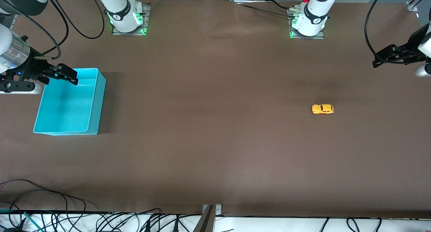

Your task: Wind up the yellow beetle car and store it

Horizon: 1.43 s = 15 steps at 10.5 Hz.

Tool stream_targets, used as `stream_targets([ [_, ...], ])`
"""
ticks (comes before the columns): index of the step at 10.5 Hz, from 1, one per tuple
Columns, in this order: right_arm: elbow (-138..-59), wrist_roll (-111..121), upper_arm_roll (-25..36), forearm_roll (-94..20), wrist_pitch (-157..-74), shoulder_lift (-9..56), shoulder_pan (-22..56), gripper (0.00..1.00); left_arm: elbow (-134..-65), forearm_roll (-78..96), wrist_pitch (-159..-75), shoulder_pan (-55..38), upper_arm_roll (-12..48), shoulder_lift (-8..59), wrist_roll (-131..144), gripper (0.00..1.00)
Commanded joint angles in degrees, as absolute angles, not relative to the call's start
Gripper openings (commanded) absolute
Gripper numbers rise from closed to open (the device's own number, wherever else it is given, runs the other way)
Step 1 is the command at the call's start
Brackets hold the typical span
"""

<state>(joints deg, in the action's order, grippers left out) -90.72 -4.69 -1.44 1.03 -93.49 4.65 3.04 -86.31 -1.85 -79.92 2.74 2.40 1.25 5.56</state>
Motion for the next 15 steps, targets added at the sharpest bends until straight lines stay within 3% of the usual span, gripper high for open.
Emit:
stream_targets([
  [1,-89.91,-4.75,-1.58,1.58,-93.34,4.83,2.99,1.0,-84.46,-1.49,-78.66,2.99,2.55,2.11,6.15,1.0],
  [15,-90.09,-4.66,-1.67,1.67,-93.08,5.62,3.34,1.0,-84.46,-1.49,-78.66,3.08,2.55,2.11,6.15,1.0],
])
